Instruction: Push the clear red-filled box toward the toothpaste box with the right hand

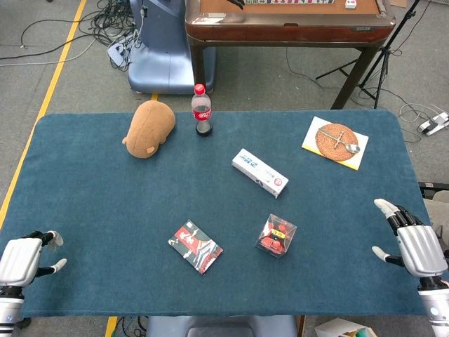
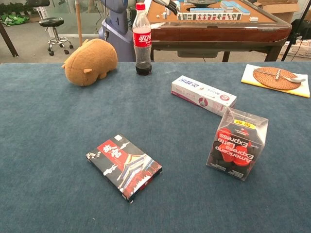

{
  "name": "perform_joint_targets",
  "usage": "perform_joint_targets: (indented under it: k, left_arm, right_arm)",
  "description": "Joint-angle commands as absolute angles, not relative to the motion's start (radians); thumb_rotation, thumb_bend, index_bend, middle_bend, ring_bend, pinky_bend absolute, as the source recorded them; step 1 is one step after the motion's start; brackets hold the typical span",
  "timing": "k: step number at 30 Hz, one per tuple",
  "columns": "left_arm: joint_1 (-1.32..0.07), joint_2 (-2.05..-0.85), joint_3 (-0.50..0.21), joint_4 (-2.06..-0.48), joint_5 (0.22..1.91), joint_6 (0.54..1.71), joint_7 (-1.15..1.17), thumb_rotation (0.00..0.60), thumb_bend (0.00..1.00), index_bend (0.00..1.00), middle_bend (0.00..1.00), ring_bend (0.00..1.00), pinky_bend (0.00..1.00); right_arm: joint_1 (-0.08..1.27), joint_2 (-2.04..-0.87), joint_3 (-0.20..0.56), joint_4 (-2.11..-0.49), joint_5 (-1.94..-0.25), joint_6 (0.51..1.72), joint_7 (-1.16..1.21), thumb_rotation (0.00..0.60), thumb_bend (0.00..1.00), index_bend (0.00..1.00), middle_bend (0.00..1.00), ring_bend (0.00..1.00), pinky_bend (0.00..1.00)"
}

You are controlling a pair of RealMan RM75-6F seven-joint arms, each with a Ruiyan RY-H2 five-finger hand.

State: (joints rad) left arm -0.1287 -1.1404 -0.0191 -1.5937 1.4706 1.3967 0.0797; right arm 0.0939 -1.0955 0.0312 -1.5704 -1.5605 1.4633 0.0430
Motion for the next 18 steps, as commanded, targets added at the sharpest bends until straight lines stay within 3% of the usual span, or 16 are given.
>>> perform_joint_targets:
  k: [1, 10, 15, 18]
  left_arm:
    - [-0.133, -1.142, -0.015, -1.592, 1.478, 1.39, 0.08, 0.6, 0.02, 0.55, 0.6, 0.47, 0.57]
    - [-0.137, -1.117, -0.003, -1.607, 1.475, 1.364, 0.053, 0.6, 0.02, 0.58, 0.61, 0.48, 0.57]
    - [-0.136, -1.118, -0.003, -1.606, 1.47, 1.362, 0.055, 0.6, 0.02, 0.58, 0.61, 0.48, 0.57]
    - [-0.136, -1.119, -0.005, -1.606, 1.465, 1.363, 0.054, 0.6, 0.02, 0.58, 0.61, 0.48, 0.57]
  right_arm:
    - [0.092, -1.094, 0.031, -1.578, -1.56, 1.466, 0.042, 0.6, 0.0, 0.15, 0.2, 0.19, 0.39]
    - [0.095, -1.125, 0.036, -1.552, -1.587, 1.492, 0.044, 0.6, 0.0, 0.17, 0.22, 0.2, 0.38]
    - [0.118, -1.158, 0.023, -1.526, -1.636, 1.481, 0.031, 0.6, 0.0, 0.15, 0.14, 0.16, 0.28]
    - [0.139, -1.183, 0.012, -1.51, -1.673, 1.462, 0.001, 0.6, 0.0, 0.08, 0.07, 0.09, 0.23]
